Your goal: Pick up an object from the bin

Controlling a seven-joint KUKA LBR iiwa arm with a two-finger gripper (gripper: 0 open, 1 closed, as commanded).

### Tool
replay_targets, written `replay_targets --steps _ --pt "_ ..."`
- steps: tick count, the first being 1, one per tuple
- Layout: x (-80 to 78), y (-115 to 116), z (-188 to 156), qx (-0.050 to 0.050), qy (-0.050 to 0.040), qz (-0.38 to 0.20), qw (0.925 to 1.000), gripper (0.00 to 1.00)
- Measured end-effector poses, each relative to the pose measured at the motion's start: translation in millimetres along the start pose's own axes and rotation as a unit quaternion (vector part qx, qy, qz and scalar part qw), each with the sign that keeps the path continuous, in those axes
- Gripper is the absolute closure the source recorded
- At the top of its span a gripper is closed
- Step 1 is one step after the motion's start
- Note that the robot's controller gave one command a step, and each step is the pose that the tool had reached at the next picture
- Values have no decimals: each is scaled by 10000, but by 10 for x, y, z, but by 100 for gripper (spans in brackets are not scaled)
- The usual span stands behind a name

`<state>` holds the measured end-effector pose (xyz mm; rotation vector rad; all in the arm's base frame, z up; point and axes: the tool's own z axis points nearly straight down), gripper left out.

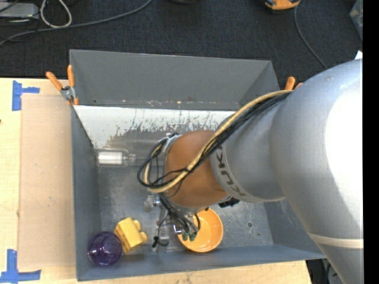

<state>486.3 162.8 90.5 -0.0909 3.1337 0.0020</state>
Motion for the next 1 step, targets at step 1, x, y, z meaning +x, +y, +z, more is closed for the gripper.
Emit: replay_targets --steps 1 --pt "20 151 159 0 2 -109 9999 0"
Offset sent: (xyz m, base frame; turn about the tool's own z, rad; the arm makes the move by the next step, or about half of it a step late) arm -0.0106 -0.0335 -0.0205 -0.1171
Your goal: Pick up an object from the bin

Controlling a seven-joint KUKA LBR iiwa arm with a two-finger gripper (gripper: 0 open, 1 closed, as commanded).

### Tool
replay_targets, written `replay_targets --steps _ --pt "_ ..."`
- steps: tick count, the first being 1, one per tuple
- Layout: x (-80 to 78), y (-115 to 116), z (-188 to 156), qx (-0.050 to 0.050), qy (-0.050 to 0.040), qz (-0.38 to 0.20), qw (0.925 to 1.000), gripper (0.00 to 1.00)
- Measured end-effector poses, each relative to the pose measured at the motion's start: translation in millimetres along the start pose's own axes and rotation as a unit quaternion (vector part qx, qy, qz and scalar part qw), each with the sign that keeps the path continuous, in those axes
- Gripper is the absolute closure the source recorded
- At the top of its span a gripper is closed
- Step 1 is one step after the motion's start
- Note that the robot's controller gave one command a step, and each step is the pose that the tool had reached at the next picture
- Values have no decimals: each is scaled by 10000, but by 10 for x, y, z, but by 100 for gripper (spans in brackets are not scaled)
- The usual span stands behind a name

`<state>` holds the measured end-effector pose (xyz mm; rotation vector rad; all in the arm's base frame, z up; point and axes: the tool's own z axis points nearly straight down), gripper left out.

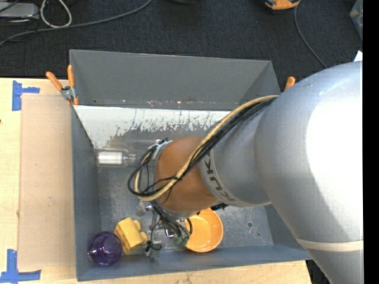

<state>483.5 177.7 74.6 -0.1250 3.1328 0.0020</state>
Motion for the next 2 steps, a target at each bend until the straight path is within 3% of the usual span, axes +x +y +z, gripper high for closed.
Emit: replay_targets --steps 1,2 --pt "75 -409 27 -9 -25 -449 9990 0" --pt "31 -379 -235 16 55 -331 9994 0"
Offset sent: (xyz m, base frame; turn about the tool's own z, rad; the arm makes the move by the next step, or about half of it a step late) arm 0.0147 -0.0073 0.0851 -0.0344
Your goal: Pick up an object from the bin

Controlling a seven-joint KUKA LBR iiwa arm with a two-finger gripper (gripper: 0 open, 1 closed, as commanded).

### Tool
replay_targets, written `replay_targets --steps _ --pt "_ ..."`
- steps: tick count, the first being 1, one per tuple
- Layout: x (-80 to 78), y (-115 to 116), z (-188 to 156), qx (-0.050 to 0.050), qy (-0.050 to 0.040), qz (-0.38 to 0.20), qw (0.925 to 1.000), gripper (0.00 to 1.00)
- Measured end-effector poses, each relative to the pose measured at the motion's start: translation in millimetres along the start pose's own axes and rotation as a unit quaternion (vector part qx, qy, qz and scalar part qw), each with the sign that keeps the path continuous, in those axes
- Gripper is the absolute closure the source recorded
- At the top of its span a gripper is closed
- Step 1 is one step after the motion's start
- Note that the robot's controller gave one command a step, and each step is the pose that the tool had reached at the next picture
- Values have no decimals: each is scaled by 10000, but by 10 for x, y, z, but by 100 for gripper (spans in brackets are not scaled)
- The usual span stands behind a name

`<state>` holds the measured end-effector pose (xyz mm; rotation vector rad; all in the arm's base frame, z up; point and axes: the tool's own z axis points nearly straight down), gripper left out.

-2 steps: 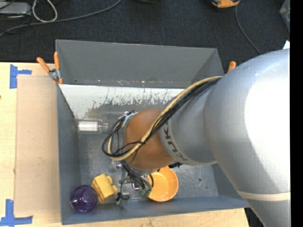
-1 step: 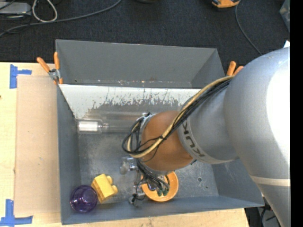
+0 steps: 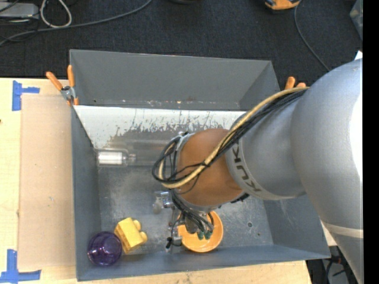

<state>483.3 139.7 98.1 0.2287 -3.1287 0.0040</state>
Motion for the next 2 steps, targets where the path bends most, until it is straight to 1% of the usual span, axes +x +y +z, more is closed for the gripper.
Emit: replay_targets --steps 1,2 --pt "67 -85 -601 -1 -2 123 9999 0" --pt "-154 -384 9 -14 -54 -635 9980 0"
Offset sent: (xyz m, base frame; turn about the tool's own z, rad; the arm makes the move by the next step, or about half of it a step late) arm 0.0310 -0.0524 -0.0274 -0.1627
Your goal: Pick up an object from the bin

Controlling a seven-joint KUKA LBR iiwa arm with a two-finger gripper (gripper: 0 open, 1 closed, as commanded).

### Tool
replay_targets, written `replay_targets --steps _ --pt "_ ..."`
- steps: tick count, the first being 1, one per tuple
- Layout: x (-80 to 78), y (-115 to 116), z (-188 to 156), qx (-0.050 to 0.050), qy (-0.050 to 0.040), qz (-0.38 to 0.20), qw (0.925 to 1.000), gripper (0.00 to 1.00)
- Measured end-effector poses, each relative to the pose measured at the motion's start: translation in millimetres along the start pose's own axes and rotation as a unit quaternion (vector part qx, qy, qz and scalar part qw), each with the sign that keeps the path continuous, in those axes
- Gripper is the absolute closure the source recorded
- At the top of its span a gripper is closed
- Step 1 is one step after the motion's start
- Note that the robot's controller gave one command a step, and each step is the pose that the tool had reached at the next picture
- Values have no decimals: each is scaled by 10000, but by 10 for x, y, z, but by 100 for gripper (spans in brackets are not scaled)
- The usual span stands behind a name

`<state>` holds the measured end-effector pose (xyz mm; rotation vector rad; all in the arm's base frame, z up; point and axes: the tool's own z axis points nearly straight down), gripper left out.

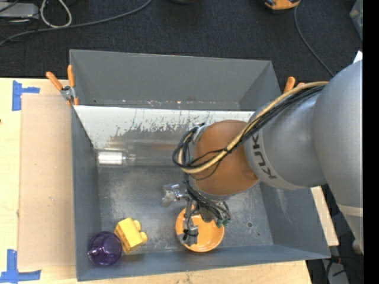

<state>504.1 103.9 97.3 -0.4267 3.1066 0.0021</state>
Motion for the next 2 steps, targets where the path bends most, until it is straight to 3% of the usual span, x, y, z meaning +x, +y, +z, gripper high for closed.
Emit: replay_targets --steps 1,2 --pt "83 -160 229 -3 35 226 9997 0" --pt "143 -303 220 -4 18 226 9997 0"
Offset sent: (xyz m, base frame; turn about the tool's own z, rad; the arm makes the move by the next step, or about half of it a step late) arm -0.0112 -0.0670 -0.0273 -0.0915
